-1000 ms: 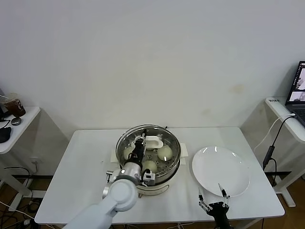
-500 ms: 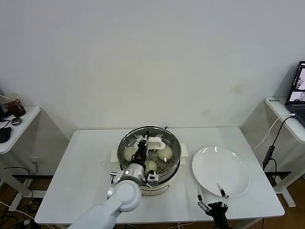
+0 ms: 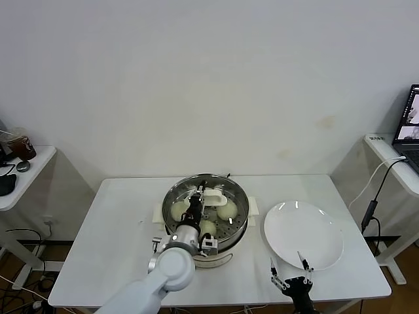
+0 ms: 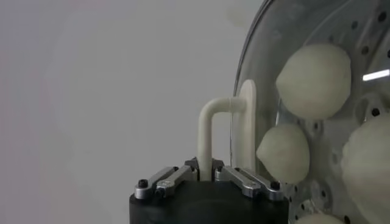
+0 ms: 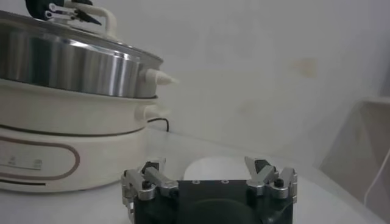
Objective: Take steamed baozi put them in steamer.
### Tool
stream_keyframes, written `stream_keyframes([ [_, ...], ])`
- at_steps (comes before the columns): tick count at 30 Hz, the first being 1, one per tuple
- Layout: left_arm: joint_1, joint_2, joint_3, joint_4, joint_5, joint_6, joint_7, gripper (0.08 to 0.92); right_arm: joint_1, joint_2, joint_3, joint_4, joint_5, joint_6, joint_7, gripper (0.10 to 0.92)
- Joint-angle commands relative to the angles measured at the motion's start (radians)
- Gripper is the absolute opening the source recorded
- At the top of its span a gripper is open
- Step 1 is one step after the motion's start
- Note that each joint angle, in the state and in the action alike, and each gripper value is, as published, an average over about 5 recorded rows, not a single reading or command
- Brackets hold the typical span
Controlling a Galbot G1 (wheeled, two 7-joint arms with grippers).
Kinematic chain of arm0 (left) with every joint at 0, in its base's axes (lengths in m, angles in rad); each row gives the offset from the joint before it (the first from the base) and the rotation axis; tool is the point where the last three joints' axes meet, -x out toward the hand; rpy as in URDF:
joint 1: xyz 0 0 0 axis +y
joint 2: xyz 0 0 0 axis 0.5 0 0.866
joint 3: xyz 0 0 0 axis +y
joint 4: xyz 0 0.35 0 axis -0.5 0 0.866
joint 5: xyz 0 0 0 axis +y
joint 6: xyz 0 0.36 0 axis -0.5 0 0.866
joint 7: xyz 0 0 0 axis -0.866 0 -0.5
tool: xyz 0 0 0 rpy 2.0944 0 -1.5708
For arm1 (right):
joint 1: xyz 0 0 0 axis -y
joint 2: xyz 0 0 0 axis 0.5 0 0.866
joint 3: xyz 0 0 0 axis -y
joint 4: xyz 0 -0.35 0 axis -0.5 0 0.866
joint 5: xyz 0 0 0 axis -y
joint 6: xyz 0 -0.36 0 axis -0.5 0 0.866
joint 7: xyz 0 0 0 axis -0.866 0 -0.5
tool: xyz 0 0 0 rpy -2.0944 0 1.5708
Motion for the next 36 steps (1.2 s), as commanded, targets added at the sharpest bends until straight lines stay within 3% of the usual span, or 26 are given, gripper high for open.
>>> stream_keyframes([
  [1,0.074,0.016,-0.03,-0.09,-0.128,-0.033,-0.065,0.278,0.001,0.001,-0.002,-0.001,-0.006,-0.003,0.0,0.823],
  [8,0.258,0.04,-0.098,-0.257,-0.248,-0.098,-0.099,0.476,-0.003,0.001,-0.002,0.001,-0.014,-0.003,-0.002,0.823],
  [12,0.411,0.039,-0.21,-0.373,-0.267,-0.17,-0.125,0.589,-0.007,0.001,-0.005,0.004,-0.014,0.001,-0.003,0.823],
  [17,0.727,0.05,-0.44,-0.531,-0.487,-0.301,-0.232,0.737,-0.011,0.0,-0.003,0.015,-0.011,0.003,-0.002,0.823],
  [19,0.863,0.035,-0.575,-0.552,-0.759,-0.461,-0.29,0.785,-0.014,-0.001,-0.001,0.024,-0.007,0.002,-0.002,0.823],
  [22,1.021,-0.015,-0.764,-0.541,-1.115,-0.695,-0.34,0.817,-0.02,-0.001,-0.003,0.031,0.003,-0.001,-0.005,0.823],
  [23,1.056,-0.03,-0.8,-0.539,-1.188,-0.723,-0.348,0.82,-0.022,-0.002,-0.005,0.032,0.01,-0.002,-0.006,0.823],
  [31,1.189,-0.111,-0.88,-0.45,-1.515,-0.803,-0.358,0.823,-0.082,-0.052,-0.067,0.102,0.185,-0.135,-0.049,0.823],
  [36,1.198,-0.129,-0.86,-0.323,-1.554,-0.852,-0.279,0.823,-0.129,-0.102,-0.098,0.156,0.236,-0.209,-0.046,0.823],
])
